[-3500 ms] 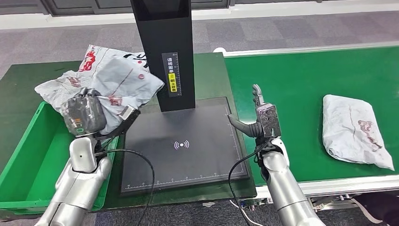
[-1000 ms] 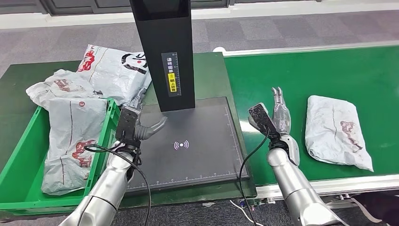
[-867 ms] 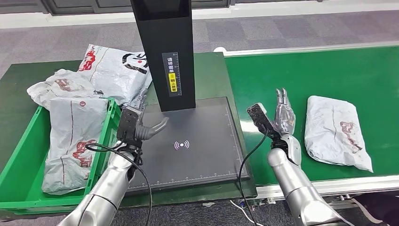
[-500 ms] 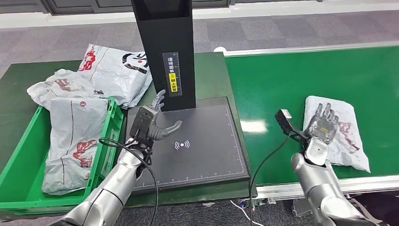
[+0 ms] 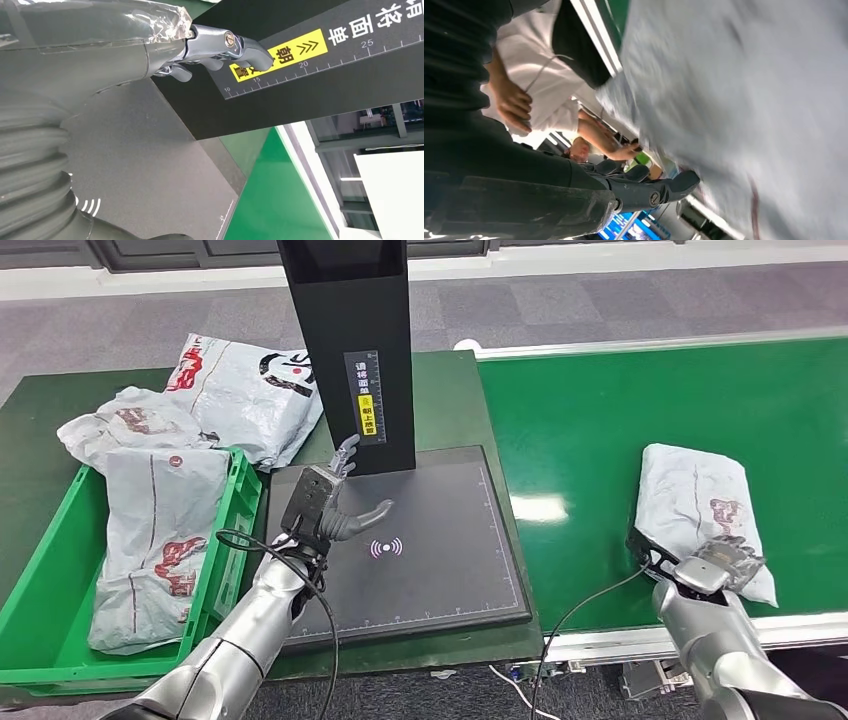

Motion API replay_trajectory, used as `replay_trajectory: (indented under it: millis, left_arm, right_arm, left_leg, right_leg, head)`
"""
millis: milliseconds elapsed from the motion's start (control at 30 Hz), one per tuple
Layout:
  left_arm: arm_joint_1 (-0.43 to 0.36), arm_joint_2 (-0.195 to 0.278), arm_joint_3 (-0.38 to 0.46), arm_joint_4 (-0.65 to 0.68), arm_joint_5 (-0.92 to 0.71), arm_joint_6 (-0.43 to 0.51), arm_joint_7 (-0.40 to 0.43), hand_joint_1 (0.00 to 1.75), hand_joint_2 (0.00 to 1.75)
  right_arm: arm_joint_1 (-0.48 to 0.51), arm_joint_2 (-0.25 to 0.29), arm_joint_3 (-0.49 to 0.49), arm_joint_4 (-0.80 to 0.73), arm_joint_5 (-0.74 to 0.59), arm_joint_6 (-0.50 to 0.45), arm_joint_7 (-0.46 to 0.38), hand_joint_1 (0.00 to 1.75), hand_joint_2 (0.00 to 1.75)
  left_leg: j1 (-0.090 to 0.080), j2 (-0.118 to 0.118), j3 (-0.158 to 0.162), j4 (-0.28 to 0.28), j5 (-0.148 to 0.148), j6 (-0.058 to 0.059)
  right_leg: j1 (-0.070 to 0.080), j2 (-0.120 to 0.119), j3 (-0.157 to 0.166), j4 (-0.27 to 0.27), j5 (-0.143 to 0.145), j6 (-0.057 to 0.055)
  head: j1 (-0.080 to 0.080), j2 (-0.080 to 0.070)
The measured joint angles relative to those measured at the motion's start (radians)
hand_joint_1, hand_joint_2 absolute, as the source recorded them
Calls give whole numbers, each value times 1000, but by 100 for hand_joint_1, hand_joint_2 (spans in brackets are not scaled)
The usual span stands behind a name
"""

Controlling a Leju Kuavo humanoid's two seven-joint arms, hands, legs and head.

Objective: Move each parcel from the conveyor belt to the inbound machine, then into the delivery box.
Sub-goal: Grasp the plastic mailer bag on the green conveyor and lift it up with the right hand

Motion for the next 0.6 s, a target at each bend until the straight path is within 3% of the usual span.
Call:
replay_trajectory:
  millis: [100, 333, 600]
  left_arm:
    - [1, 0, 0, -2, 0, 0, 2, 0, 175]
    - [10, 2, 0, -8, -10, 0, 6, 0, 175]
    - [36, 5, 0, -33, -21, 2, 17, 0, 175]
  right_arm:
    - [-2, -3, -4, 17, 0, 137, -15, 175, 175]
    - [-14, -7, -33, 28, -47, 270, -112, 175, 175]
    - [-17, -14, -48, 28, -53, 234, -150, 175, 175]
  left_leg:
    - [0, 0, 0, 0, 0, 0]
    - [0, 0, 1, 0, 0, 0]
    - [0, -1, 2, 0, 0, 1]
  right_leg:
    - [0, 0, 0, 0, 0, 0]
    - [0, -1, 2, -1, 0, 0]
    - [0, -1, 3, -1, 0, 0]
  head:
    - [0, 0]
    - [0, 0]
    - [0, 0]
